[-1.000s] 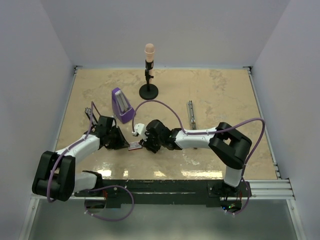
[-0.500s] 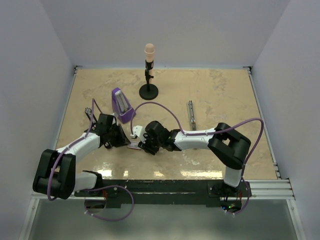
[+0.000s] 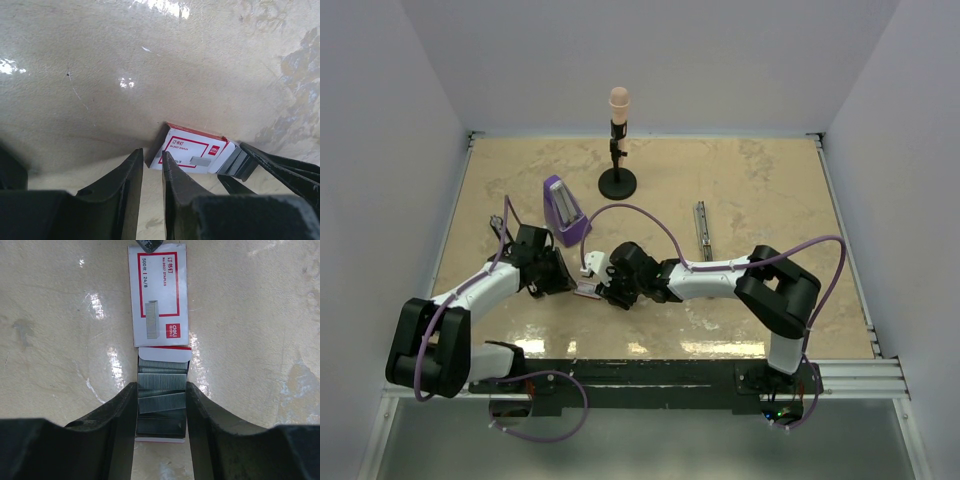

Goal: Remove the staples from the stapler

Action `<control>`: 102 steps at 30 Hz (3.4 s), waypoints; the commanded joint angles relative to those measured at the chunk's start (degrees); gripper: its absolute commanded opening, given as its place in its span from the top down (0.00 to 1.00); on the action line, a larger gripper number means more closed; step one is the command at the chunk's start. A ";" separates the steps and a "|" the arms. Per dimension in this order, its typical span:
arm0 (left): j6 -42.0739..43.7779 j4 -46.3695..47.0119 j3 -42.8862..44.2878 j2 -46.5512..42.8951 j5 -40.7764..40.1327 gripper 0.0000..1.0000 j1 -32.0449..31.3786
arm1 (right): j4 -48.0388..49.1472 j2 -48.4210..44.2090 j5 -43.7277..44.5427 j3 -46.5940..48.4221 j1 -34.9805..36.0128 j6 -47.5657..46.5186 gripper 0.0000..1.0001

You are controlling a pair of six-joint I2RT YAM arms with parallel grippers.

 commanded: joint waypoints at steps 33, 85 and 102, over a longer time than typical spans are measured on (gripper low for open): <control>-0.92 3.39 -1.71 0.33 3.13 0.81 -0.10 | -1.63 3.84 -3.17 1.66 0.66 3.22 0.65; -1.44 3.04 -1.36 2.00 1.90 0.74 -0.54 | -2.07 4.46 -6.42 2.54 1.27 3.40 0.69; -1.62 3.92 -1.88 2.53 1.81 0.76 -0.54 | 1.00 2.17 -3.87 -0.62 -0.75 6.48 0.69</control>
